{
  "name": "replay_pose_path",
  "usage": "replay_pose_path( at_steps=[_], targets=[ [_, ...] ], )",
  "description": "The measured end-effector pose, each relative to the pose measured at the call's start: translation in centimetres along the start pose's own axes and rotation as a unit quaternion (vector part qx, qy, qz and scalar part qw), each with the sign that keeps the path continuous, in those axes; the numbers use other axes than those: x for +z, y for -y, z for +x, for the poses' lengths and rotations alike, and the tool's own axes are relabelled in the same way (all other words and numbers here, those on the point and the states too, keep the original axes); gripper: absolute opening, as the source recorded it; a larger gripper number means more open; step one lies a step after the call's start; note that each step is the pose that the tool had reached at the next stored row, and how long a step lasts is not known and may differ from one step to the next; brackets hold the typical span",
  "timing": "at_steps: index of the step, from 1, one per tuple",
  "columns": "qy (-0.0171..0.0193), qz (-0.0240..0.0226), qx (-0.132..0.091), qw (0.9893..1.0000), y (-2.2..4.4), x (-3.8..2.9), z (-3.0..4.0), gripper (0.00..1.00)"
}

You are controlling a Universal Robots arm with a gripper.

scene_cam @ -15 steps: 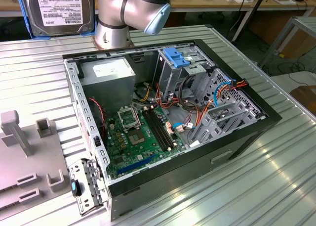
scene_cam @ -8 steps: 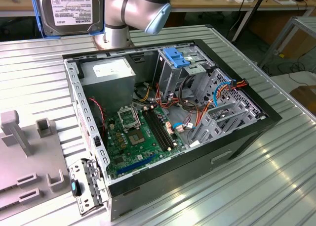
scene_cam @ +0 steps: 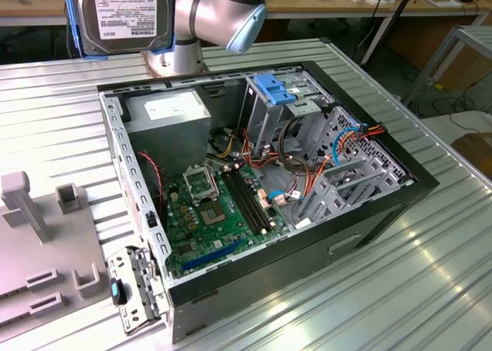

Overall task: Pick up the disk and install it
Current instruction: 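Pick up the disk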

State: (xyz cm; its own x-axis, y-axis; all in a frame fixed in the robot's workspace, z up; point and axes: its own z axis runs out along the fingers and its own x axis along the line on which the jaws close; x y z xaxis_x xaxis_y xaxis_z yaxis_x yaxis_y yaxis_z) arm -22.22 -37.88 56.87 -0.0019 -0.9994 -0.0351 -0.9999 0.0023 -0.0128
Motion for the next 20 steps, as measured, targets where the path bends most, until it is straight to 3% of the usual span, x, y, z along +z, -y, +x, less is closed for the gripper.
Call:
replay_pose_path(
  at_steps=[4,10,15,18,20],
  targets=[
    [0.0000,0.0000,0.000,1.0000,1.57,0.14,0.01,0.37],
    [0.0000,0.0000,0.000,1.0000,2.72,0.22,0.02,0.37],
    [0.0001,0.0001,0.000,1.0000,4.14,0.35,0.03,0.37],
    [0.0000,0.0000,0.000,1.0000,5.08,0.45,0.03,0.37],
    [0.0000,0.0000,0.000,1.0000,6.22,0.55,0.04,0.37]
  ],
)
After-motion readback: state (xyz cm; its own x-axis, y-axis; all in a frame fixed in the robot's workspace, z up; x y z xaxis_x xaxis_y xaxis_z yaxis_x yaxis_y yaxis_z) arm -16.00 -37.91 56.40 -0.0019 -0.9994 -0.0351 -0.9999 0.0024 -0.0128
